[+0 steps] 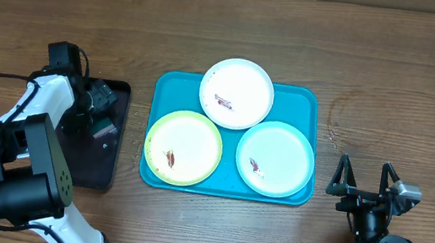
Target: Clean dirty plates on tray and stack at the side
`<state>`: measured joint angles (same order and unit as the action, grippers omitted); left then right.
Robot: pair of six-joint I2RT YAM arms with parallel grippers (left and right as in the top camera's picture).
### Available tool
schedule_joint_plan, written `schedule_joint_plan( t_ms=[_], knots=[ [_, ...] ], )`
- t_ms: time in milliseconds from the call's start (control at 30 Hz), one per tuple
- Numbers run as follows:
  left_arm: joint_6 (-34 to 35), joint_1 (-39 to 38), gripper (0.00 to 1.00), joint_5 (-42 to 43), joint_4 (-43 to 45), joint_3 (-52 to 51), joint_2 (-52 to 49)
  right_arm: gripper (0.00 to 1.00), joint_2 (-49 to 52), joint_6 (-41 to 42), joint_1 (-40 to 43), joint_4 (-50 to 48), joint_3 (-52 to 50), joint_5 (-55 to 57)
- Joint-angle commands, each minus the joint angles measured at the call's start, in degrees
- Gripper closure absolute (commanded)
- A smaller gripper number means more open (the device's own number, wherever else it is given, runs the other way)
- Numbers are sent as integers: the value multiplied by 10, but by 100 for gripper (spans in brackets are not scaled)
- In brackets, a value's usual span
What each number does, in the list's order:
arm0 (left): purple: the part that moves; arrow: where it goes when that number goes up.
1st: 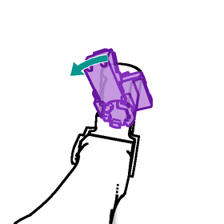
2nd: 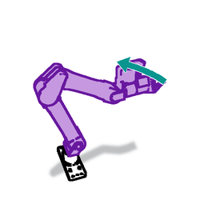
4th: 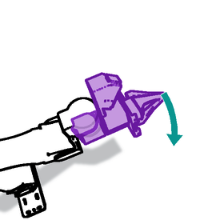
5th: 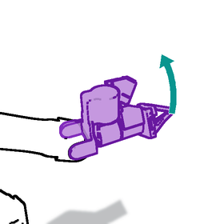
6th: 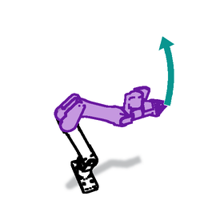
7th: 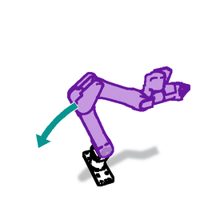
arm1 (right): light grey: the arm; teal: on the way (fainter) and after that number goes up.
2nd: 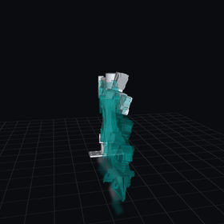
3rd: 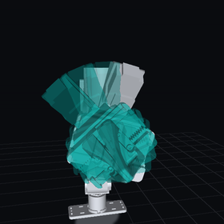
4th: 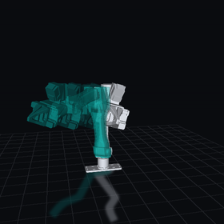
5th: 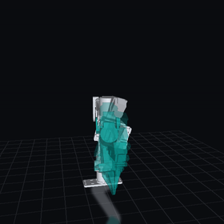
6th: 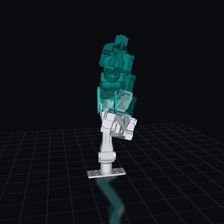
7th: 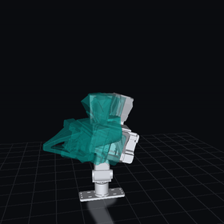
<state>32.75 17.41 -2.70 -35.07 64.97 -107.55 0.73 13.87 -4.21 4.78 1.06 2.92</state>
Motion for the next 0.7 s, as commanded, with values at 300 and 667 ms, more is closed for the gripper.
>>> schedule_joint_plan(
  t_ms=[300,667],
  knots=[
    [-4,6,39,-7,8,-19,-30,0,-5,-2,1,-2,-6,-2],
    [-4,6,0,42,-60,-19,-30,0,-5,-2,1,-2,-6,-2]
  ],
)
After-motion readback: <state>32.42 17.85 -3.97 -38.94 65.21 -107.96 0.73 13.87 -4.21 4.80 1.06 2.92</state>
